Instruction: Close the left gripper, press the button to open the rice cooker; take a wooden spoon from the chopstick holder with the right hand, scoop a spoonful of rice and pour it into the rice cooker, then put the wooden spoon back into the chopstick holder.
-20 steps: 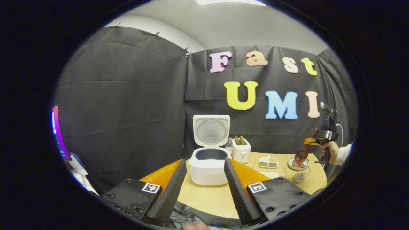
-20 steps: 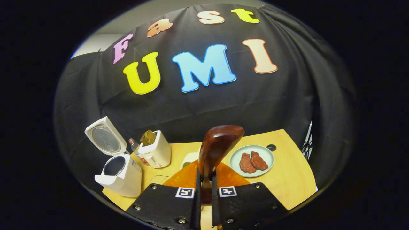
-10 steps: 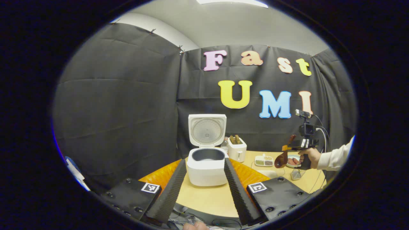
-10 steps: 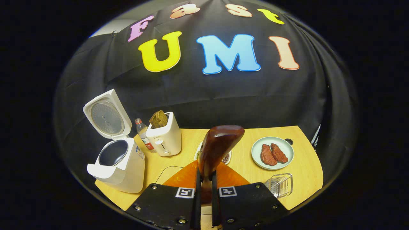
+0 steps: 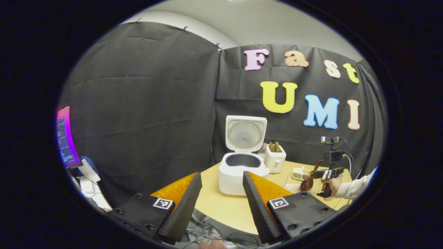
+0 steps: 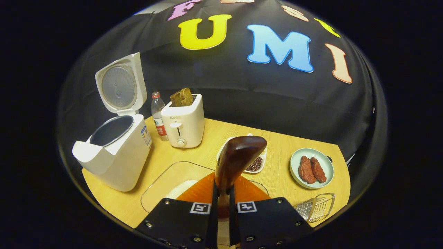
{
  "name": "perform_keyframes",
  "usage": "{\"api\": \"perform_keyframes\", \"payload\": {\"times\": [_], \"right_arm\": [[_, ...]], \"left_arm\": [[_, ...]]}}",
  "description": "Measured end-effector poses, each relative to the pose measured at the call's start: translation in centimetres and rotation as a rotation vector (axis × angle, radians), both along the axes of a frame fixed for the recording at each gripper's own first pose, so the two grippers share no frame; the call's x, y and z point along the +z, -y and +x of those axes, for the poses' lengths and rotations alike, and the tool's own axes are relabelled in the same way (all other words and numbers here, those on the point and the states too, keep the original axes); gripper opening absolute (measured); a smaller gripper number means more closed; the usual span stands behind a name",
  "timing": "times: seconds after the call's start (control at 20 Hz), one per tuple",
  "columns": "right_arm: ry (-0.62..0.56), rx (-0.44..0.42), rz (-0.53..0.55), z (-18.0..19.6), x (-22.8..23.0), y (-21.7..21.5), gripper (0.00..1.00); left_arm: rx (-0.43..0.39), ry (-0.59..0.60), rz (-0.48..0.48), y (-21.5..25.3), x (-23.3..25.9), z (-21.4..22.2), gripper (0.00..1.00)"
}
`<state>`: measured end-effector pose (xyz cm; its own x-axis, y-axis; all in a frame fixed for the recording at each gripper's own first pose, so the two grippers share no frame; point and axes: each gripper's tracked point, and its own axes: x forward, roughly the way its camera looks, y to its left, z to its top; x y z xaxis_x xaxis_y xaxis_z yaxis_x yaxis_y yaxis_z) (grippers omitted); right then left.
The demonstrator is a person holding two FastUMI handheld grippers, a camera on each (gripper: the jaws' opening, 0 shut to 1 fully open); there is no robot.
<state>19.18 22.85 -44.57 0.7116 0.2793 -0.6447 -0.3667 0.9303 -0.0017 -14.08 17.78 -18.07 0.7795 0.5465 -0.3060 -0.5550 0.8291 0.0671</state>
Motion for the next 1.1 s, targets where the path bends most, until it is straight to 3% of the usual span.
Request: {"api": "perform_keyframes", "payload": {"times": [0.35, 0.75, 1.1], "right_arm": [[-0.062, 0.036, 0.043, -1.0, -2.0, -2.3, 0.14], [-0.221, -0.067, 0.245, -0.8, -2.4, -5.3, 0.13], [-0.309, -0.151, 0.383, -0.8, -1.8, -5.8, 0.14]], "left_arm": [[0.027, -0.024, -0.005, 0.8, -0.8, 0.0, 0.85], [0.058, -0.022, -0.004, -0.6, -0.6, -0.7, 0.85], [0.035, -0.025, 0.015, -0.6, 0.0, 0.1, 0.85]]}}
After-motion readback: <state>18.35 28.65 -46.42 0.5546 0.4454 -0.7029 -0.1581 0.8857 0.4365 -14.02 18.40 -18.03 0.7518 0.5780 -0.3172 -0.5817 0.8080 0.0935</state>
